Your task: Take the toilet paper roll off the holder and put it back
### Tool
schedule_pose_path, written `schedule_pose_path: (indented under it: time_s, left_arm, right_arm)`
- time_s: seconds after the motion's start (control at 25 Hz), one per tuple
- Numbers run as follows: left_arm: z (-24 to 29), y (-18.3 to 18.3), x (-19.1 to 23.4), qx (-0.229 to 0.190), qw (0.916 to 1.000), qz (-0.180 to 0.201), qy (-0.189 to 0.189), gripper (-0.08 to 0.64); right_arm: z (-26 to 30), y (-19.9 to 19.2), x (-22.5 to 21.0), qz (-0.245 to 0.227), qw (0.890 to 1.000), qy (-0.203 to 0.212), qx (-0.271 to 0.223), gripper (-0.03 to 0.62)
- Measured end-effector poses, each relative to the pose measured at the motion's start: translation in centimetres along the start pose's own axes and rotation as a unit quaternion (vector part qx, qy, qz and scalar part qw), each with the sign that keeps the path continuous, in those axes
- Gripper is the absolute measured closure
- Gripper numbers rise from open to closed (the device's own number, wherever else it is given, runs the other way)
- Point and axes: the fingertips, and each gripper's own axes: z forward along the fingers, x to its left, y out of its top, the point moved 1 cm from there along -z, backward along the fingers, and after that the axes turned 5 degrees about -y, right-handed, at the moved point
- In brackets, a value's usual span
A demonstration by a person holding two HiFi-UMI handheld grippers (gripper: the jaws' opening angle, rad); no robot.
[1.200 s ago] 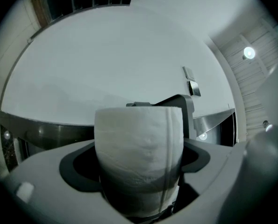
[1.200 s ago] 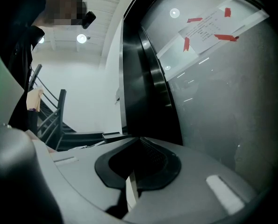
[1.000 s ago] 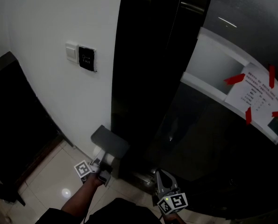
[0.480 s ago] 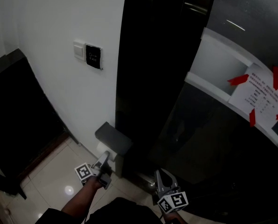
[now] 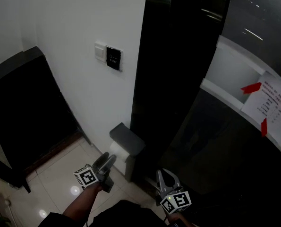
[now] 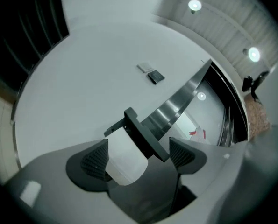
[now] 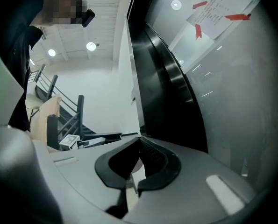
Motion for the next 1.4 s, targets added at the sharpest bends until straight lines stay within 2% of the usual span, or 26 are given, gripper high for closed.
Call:
schedule_pose_path:
  time_s: [0.08,0.12,0.16,0.24,0.28,0.4,0.56,0.72,0.8,1.12,1.28,1.4]
  left_arm:
    - [-0.1,0.8,-1.4,0.008,0.9969,0.077,0.016,0.219]
    - [-0.2,0.9,-2.0,0.018,0.9920,0.121,0.032,0.261]
    - [-0.2,0.9,-2.5,0.028,0.9849,0.164,0.049,0.317]
    - [-0.2,0.9,-3.7,0.038,0.9702,0.230,0.066,0.383]
    - [-0.2,1.0,-4.4,0.038,0.9652,0.250,0.066,0.411]
    - [-0.5,1.3,-6.2,0.036,0.9531,0.295,0.058,0.430]
    - [-0.8,1.1,-8.4,0.039,0.9283,0.366,0.055,0.473]
    - [-1.3,0.7,-9.7,0.036,0.9145,0.398,0.065,0.530]
    - [-1.7,0.9,-10.4,0.027,0.9118,0.404,0.071,0.549]
    - [-2.2,0.6,-11.1,0.028,0.9191,0.388,0.064,0.558]
    - [-2.6,0.0,-12.4,0.030,0.9266,0.369,0.067,0.558]
    - [-3.4,-0.7,-13.7,0.024,0.9268,0.367,0.075,0.558]
  right_arm:
    - [0.6,0.2,0.6,-0.004,1.000,0.013,0.002,0.578]
    - [0.9,0.2,0.8,-0.006,1.000,0.019,0.003,0.578]
    - [1.1,0.2,1.1,-0.007,1.000,0.025,0.005,0.578]
    - [1.7,0.1,1.6,-0.005,0.999,0.036,0.006,0.578]
    - [2.0,0.0,2.0,0.000,0.999,0.042,0.006,0.578]
    - [2.9,-0.1,3.4,0.009,0.998,0.067,0.007,0.578]
    - [3.5,-0.7,5.6,-0.001,0.995,0.099,0.014,0.578]
    - [3.6,-1.2,6.5,-0.013,0.993,0.111,0.022,0.578]
    - [3.4,-1.2,6.5,-0.012,0.994,0.110,0.023,0.578]
    - [2.1,-1.4,5.4,0.000,0.996,0.086,0.020,0.578]
    - [0.0,-1.3,4.5,0.018,0.997,0.066,0.020,0.578]
    - [-1.7,-1.9,4.7,0.028,0.997,0.071,0.022,0.578]
